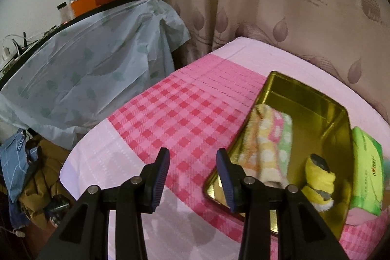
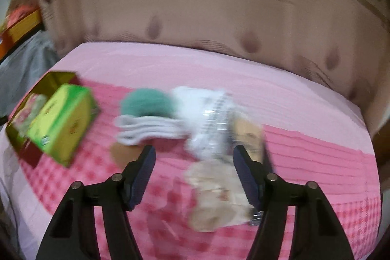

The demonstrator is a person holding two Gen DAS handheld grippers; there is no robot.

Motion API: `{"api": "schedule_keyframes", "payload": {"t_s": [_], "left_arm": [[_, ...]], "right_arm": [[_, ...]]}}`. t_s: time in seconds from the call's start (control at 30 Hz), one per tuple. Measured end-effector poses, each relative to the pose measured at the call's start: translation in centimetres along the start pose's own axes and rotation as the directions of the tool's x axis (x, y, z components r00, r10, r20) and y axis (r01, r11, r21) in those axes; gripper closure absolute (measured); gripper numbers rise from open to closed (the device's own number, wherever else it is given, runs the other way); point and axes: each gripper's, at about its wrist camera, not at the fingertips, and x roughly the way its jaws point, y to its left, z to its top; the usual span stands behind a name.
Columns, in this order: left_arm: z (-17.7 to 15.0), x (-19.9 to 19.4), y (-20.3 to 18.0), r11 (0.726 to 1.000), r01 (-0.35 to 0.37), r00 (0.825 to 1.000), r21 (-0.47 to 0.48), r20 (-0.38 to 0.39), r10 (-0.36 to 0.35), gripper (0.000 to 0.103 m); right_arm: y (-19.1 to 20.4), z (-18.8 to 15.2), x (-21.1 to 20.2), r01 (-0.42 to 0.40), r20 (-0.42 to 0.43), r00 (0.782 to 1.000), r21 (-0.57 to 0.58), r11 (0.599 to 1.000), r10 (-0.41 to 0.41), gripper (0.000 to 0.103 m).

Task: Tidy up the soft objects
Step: 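Grasp the bag of cotton swabs with the right gripper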

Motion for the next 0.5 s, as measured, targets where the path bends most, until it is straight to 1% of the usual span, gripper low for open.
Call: {"api": "schedule_keyframes", "payload": {"t_s": [0.1, 0.17, 0.27, 0.37, 0.5], "left_arm": [[0.3, -1.1, -0.7, 1.000, 0.003, 1.000, 0.024, 0.024, -0.004, 0.063], [0.3, -1.9, -1.2, 0.999, 0.013, 0.999, 0.041, 0.035, -0.014, 0.063], [0.3, -3.3, -2.5, 0.996, 0.036, 0.998, 0.078, 0.051, -0.040, 0.063], [0.3, -4.8, -4.5, 0.989, 0.071, 0.995, 0.130, 0.066, -0.080, 0.063], [0.3, -6.7, -8.1, 0.967, 0.149, 0.984, 0.204, 0.070, -0.166, 0.062]], "right_arm": [[-2.8, 0.1, 0.9, 0.018, -0.015, 1.000, 0.058, 0.998, -0.017, 0.047], [-4.0, -0.1, 1.6, 0.036, -0.027, 0.999, 0.074, 0.997, -0.034, 0.050], [-5.3, -0.1, 3.1, 0.034, -0.049, 0.998, 0.093, 0.995, -0.030, 0.053], [-6.3, -0.2, 4.5, 0.013, -0.063, 0.998, 0.116, 0.993, -0.005, 0.053], [-6.8, 0.1, 6.1, 0.007, -0.077, 0.997, 0.119, 0.993, 0.003, 0.053]]}}
